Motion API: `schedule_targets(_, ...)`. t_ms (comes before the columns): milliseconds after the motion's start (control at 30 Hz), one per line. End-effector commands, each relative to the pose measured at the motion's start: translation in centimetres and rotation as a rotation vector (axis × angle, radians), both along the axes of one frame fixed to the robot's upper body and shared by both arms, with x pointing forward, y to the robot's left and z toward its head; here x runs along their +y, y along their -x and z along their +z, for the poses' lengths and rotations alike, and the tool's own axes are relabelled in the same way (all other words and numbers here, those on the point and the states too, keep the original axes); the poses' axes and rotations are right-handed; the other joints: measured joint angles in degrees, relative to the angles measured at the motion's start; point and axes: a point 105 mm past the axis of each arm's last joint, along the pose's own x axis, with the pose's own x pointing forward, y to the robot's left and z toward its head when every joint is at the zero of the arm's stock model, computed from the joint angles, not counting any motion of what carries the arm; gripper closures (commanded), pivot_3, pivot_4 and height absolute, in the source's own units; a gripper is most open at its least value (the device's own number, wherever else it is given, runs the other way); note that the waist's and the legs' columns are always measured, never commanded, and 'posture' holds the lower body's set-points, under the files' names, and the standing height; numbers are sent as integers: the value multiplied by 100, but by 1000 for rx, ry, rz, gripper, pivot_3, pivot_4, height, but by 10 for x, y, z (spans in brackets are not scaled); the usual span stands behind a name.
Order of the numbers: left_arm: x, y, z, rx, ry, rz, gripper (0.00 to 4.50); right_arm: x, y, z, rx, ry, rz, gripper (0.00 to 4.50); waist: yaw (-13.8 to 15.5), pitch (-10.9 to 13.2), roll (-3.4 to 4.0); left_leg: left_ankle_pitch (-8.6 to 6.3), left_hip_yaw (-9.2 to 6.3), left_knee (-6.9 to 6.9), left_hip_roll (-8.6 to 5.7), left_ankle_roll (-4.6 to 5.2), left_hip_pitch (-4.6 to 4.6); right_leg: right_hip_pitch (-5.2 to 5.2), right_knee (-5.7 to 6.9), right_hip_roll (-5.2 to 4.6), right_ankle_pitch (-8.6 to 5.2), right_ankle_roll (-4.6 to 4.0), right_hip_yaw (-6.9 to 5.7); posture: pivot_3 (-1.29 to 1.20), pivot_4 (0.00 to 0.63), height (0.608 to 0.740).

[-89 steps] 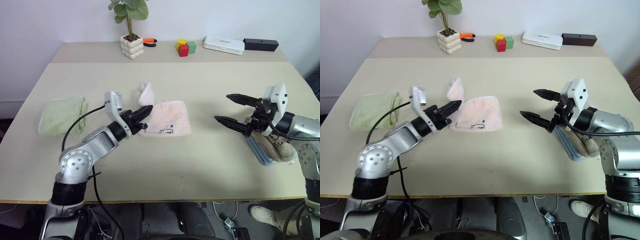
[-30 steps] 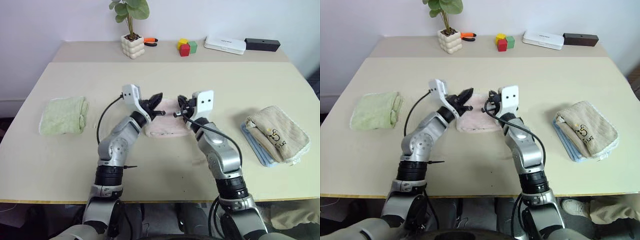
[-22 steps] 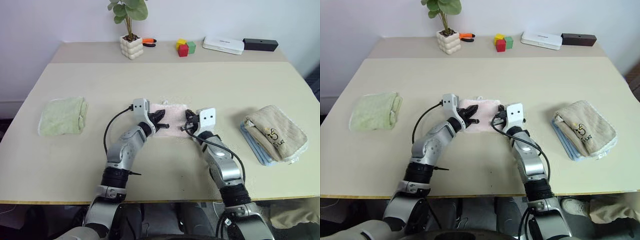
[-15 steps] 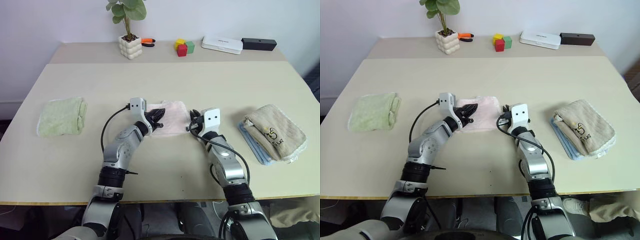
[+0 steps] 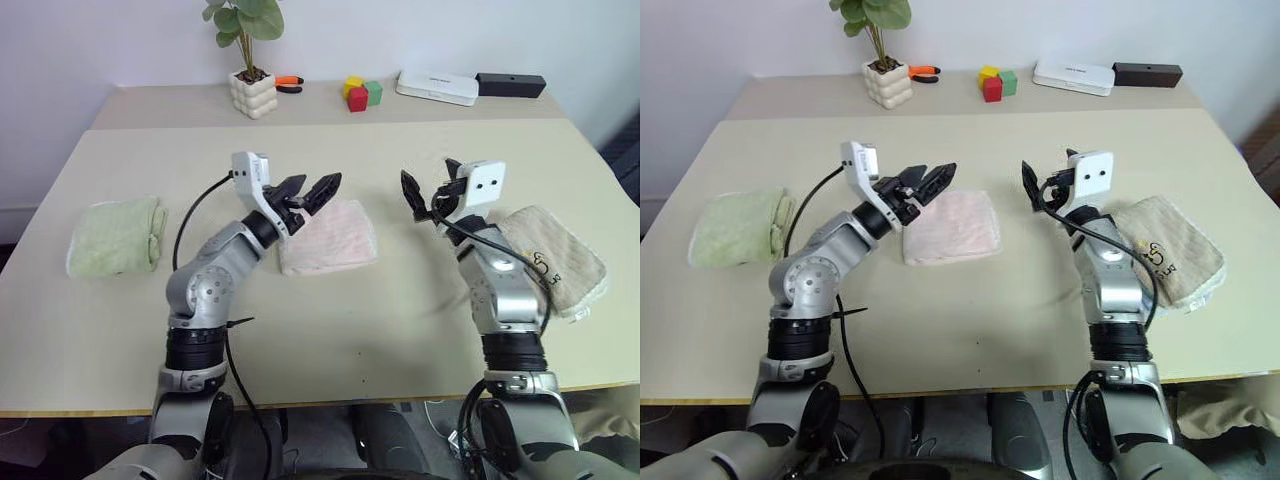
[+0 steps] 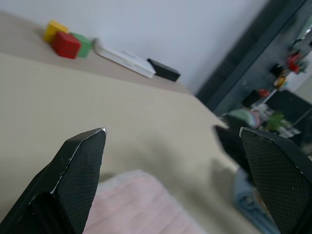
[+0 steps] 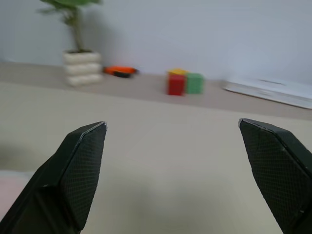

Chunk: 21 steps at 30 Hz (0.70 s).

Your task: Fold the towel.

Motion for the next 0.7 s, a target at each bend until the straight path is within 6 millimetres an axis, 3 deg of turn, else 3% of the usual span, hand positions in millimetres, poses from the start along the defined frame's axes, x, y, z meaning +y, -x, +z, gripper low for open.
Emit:
schedule_targets(33,34,-3,-1,13,-62,75,0,11,42,31,-30,35,334,72,13,1,1,0,-1,1,0,0,0,0,0,0,0,0,0,0,150,740)
schedule_targets(133,60,-2,-13,63,-148,118,0,5,71,32,32,156,489,72,26,2,-1,-1,-2,0,-1,2,-4,3,-8,-3,-1,1,-2,0,150,740)
schedule_targets(267,76,11,-54,376,-132,30,0,-3,92,29,113,255,580,72,18,4,-5,-3,0,3,-1,4,-1,5,-7,-4,-1,1,-2,0,150,740)
schedule_targets(467,68,18,-71,588,8,-89,0,-3,91,34,94,274,556,72,19,10,-16,-2,-2,3,0,4,-2,3,-5,-2,-1,1,-4,0,150,740)
schedule_targets(700,26,27,-87,728,45,-278,0,-3,89,35,81,284,527,72,90,9,-17,-2,-1,5,-4,2,-3,6,-8,-7,-1,1,-4,0,150,740)
